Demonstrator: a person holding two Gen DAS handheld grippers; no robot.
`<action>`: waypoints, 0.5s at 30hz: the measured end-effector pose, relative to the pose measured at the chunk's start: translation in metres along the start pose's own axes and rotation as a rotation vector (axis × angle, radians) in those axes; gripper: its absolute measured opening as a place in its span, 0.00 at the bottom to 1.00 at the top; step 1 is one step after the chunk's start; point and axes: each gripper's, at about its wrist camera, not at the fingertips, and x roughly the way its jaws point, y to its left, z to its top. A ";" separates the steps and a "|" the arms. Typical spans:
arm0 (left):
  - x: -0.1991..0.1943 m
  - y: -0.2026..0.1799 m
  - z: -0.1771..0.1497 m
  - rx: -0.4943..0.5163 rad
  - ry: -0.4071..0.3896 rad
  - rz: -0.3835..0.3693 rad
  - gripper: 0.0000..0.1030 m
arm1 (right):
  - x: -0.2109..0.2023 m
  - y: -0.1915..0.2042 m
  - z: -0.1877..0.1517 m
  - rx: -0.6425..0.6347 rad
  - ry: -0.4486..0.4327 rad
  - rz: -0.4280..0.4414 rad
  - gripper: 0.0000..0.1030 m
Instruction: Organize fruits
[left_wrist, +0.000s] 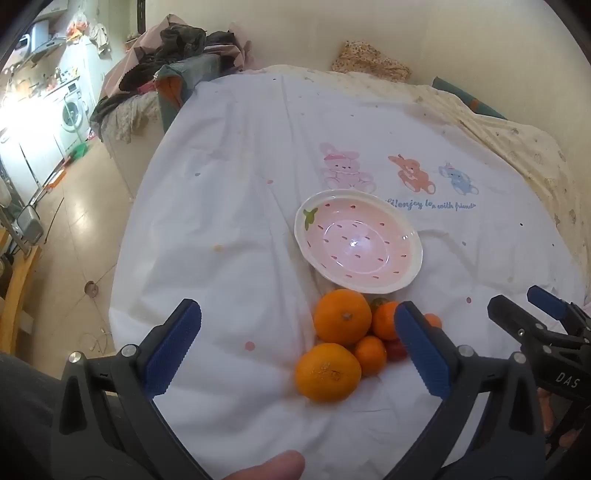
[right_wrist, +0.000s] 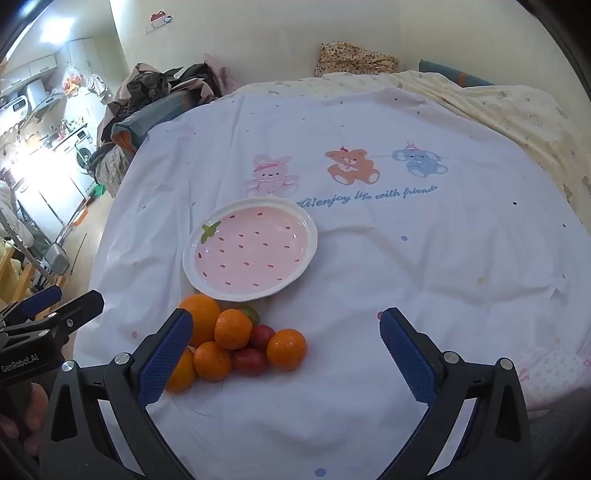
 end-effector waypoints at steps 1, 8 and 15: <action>0.000 0.001 0.000 -0.006 0.002 -0.003 1.00 | 0.000 -0.001 0.000 0.006 -0.007 0.007 1.00; 0.001 0.008 0.009 -0.040 0.014 -0.008 1.00 | -0.002 0.000 0.000 -0.001 -0.017 0.002 1.00; 0.004 0.002 0.001 -0.009 0.017 0.009 1.00 | -0.002 -0.002 -0.001 0.004 -0.013 0.001 1.00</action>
